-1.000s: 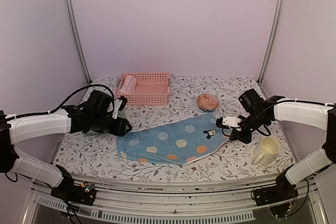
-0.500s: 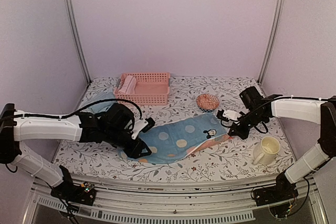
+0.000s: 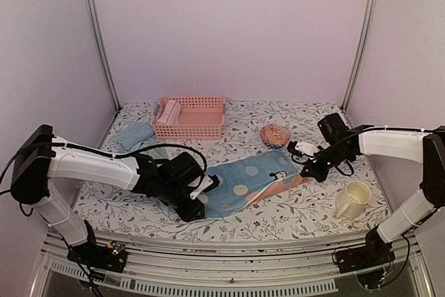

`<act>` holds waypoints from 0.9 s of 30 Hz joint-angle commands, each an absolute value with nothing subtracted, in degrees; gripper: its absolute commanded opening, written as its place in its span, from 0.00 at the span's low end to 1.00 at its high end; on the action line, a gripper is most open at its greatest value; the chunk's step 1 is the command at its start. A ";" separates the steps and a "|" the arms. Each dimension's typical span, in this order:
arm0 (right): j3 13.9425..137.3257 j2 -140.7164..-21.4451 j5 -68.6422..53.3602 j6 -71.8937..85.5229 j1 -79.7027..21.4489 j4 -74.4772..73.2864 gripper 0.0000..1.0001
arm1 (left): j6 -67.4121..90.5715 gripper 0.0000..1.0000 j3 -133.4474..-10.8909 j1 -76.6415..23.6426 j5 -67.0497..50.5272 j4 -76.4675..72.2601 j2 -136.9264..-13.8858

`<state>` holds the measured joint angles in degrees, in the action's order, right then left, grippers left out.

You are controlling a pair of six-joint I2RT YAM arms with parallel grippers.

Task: Roll the towels
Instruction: Pick up the towel from the center of the board.

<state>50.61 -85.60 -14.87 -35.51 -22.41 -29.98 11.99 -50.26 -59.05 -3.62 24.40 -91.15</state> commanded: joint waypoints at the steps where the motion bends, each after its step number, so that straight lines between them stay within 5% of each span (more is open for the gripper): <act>1: 51.20 -85.56 -16.02 -34.64 -21.91 -28.57 0.03 | 9.89 0.38 -52.30 -60.28 -0.50 25.61 -94.02; 9: 51.45 -85.84 -16.35 -34.55 -21.91 -28.39 0.02 | 8.81 0.32 -54.05 -61.63 5.27 26.90 -98.26; 15: 51.66 -86.09 -16.81 -34.29 -21.80 -28.39 0.02 | 7.51 0.00 -55.32 -62.26 8.84 28.18 -100.20; 27: 53.94 -84.79 -20.06 -34.64 -19.93 -30.82 0.02 | 4.68 0.00 -57.03 -59.89 10.87 25.84 -86.29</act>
<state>51.77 -85.58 -17.96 -34.85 -20.56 -29.58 6.37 -55.11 -61.21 10.61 27.22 -90.87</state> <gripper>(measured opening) 0.025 0.007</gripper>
